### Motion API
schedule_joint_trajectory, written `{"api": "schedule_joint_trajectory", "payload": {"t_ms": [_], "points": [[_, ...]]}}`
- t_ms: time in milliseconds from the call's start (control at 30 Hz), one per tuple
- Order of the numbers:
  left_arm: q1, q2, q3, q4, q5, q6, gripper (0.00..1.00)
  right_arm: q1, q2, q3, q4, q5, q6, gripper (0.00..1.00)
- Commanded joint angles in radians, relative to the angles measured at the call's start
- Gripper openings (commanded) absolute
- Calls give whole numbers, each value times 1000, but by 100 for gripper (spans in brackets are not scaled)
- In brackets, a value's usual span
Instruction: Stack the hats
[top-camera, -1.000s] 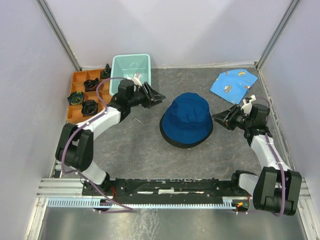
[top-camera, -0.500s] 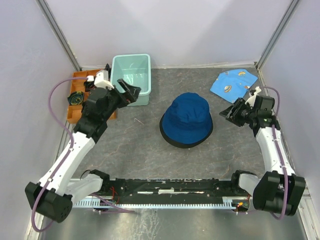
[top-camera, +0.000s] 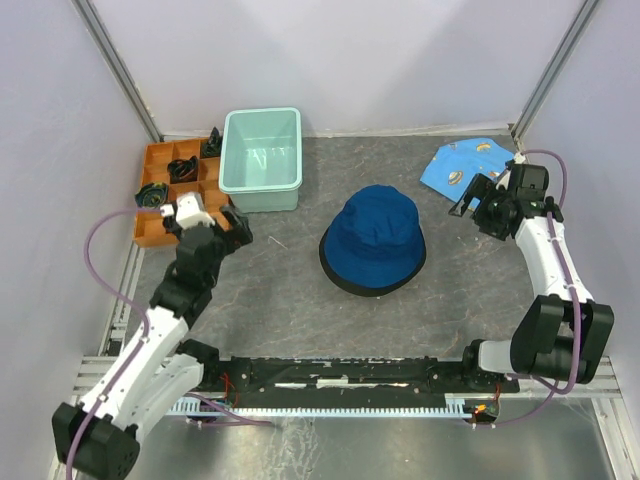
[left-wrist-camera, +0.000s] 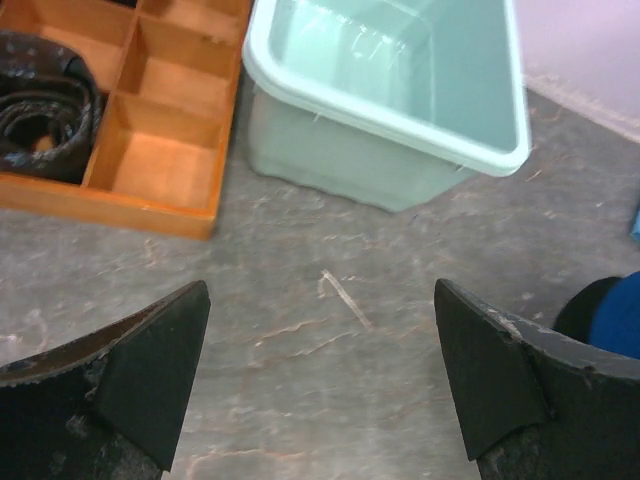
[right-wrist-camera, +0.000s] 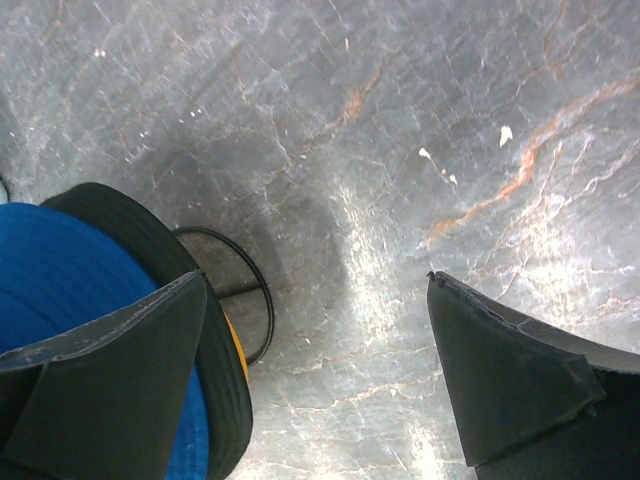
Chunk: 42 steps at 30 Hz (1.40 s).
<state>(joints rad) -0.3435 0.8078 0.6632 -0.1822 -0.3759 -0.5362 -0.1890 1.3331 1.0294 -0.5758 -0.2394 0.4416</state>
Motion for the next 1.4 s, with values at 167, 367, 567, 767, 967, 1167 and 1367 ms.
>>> {"api": "schedule_joint_trajectory", "payload": {"t_ms": [167, 367, 567, 767, 967, 1167, 1367], "points": [[1, -249, -464, 662, -91, 411, 99, 11, 10, 96, 29, -24, -20, 99], [14, -99, -622, 986, -168, 533, 99, 11, 12, 84, 51, -66, -2, 99], [61, 256, -666, 1333, -63, 563, 99, 10, 9, 86, 45, -81, -1, 99], [116, 566, -599, 1568, 42, 661, 99, 12, -5, 68, 50, -87, -3, 99], [209, 755, -648, 1833, 133, 604, 99, 11, -6, 56, 55, -92, -26, 99], [266, 712, -545, 1607, 231, 566, 99, 18, -40, -24, 195, -150, -84, 99], [282, 707, -477, 1450, 260, 563, 99, 68, -197, -263, 469, 119, -210, 99]]}}
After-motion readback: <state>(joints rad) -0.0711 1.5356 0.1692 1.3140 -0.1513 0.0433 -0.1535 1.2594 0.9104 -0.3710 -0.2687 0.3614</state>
